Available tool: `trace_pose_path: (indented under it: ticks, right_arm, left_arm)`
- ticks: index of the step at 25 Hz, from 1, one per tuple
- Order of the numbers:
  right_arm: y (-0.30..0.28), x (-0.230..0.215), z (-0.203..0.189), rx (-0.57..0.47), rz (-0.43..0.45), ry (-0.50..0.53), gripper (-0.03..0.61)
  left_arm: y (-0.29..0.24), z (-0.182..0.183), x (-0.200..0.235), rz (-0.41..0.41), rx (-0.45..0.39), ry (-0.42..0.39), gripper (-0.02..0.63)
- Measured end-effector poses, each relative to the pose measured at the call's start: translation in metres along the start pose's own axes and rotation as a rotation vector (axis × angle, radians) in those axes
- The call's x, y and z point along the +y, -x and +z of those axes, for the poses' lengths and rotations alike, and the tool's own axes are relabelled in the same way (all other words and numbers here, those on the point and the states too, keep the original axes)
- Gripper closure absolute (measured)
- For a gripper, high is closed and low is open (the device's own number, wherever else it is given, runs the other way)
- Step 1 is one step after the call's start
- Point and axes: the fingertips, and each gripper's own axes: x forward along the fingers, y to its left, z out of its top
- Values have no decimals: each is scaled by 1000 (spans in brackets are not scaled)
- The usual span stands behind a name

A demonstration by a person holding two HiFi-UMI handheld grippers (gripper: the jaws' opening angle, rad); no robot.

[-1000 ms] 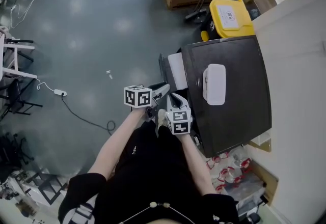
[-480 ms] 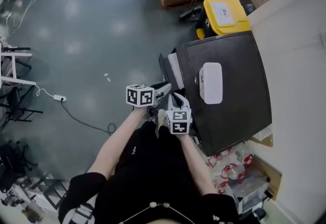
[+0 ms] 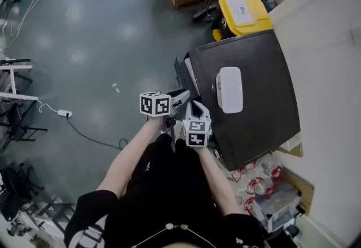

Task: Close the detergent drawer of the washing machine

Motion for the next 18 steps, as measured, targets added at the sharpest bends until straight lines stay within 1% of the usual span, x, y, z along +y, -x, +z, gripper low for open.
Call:
trace_pose_path:
  ticks: [11,13,15,18]
  right_arm:
    - [-1,-9,1,12,-94,-46,546]
    - [-1,-10,1,14,-112,-37,546]
    - [0,-10,2,24,-120,-18,547]
    - [1,-10,3,54,-108,17,548]
  left_arm:
    - [-12,0,-2,-9,37,0,522]
    - [-12,0,-2,-12,42,-1,522]
    - [-12,0,0,-5,54,-18,522]
    - [-13,-1,1,1,74,-35,522]
